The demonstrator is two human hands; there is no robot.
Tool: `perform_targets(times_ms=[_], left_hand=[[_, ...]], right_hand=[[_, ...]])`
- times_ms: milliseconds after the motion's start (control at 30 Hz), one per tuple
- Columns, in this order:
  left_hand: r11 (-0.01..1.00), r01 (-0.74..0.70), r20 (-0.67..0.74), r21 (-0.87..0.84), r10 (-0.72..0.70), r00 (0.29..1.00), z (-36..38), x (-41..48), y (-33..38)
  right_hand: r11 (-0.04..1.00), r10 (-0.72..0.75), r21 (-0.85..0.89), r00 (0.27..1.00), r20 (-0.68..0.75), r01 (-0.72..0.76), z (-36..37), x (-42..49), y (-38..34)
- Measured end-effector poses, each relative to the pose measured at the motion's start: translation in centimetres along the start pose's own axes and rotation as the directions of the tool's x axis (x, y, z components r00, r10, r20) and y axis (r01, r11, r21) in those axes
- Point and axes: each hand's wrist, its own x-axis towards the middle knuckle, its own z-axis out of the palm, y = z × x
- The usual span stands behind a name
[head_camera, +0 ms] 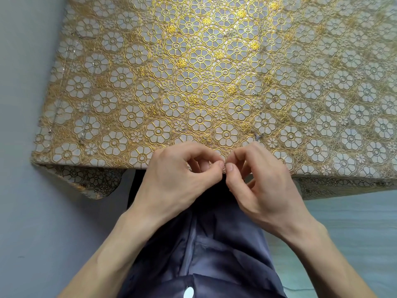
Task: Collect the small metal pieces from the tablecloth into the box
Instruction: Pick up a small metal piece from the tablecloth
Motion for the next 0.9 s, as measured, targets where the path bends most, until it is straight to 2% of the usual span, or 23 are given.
perform_targets(times_ms=[133, 333, 467, 600, 900], left_hand=[[0.995, -0.047, -0.022, 0.09, 0.049, 0.999, 0.3, 0.1, 0.0], [0.985, -0.093, -0.097, 0.147, 0.108, 0.989, 1.1, 0.1, -0.2], [0.992, -0.044, -0.08, 0.117, 0.054, 0.995, 1.0, 0.2, -0.3], [0.997, -0.006, 0.027, 0.073, 0.004, 1.0, 0.8, 0.1, -0.5], [0.991, 0.043, 0.072, -0.126, -0.034, 0.997, 0.4, 0.1, -0.7]], right_hand=[[0.997, -0.032, -0.07, 0.999, -0.006, 0.032, 0.2, 0.1, 0.2], [0.997, 0.018, -0.069, 0.999, -0.037, -0.021, 0.4, 0.1, 0.1], [0.999, 0.043, 0.003, 0.999, -0.017, -0.043, 0.3, 0.0, 0.2], [0.995, 0.055, 0.082, 0.998, 0.031, -0.057, 0.2, -0.1, 0.3], [0.973, 0.155, 0.175, 0.988, 0.0, -0.153, 0.2, -0.4, 0.2]])
